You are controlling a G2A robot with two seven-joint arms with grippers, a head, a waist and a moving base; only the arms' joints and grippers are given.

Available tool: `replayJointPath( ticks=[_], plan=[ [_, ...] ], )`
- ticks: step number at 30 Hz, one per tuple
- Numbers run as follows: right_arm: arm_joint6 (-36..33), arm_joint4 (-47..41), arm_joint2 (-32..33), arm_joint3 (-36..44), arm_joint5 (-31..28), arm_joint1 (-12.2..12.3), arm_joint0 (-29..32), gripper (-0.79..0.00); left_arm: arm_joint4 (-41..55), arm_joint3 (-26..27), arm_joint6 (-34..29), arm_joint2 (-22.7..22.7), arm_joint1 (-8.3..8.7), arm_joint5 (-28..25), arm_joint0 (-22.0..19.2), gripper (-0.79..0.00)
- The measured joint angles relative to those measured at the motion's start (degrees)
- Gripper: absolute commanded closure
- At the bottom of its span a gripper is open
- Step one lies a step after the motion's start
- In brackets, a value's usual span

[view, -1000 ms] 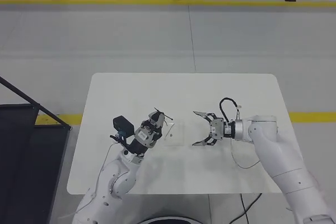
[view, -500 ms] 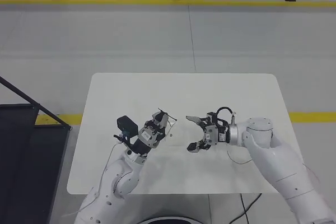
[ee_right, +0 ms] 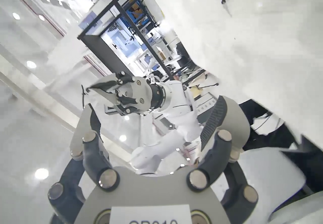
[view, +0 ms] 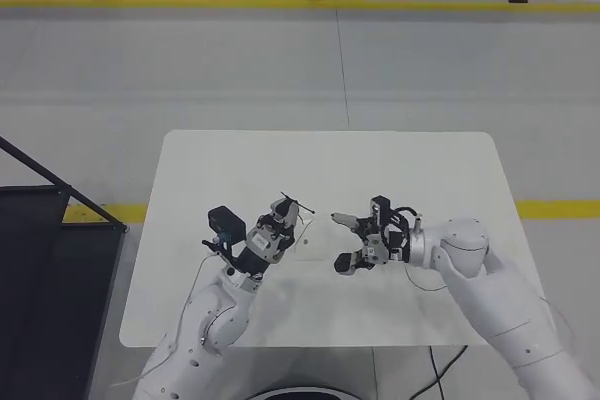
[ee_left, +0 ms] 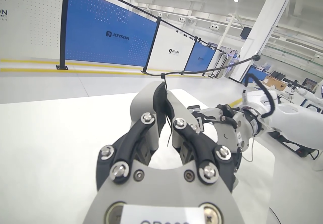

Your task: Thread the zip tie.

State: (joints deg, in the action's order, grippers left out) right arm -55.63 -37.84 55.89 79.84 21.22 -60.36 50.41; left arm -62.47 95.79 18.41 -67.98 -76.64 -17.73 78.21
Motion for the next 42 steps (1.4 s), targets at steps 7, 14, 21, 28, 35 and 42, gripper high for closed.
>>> replayJointPath(
  ticks=[7, 14, 21, 28, 35, 42],
  plan=[
    [-4.63, 3.01, 2.66, 0.91, -17.83, 0.74, 4.60, -0.785, 1.00, 0.52, -2.20, 0.58, -0.22, 1.77, -0.35, 0.000],
    [-3.83, 3.54, 3.05, 0.92, -18.44, 0.78, 5.19, -0.785, 1.36, 0.58, -2.86, 0.67, -0.25, 1.86, -0.33, 0.000],
    [-4.04, 3.59, 2.95, 1.26, -18.75, 0.77, 5.29, -0.785, 1.51, 0.72, -3.03, 0.67, -0.25, 2.06, -0.23, 0.000],
    [-5.13, 7.38, 4.36, 2.58, -36.39, 0.70, 7.30, -0.785, 5.95, 1.42, -6.47, 0.82, -0.51, 3.14, -0.21, 0.000],
    [2.22, 15.66, 4.92, 2.93, -45.34, 0.67, 9.27, -0.785, 8.50, 1.58, -8.31, 0.90, -0.63, 3.23, -0.37, 0.000],
    [1.09, 15.26, 4.87, 3.02, -45.30, 0.66, 9.28, -0.785, 8.40, 1.79, -8.41, 1.01, -0.63, 3.33, -0.31, 0.000]
  ],
)
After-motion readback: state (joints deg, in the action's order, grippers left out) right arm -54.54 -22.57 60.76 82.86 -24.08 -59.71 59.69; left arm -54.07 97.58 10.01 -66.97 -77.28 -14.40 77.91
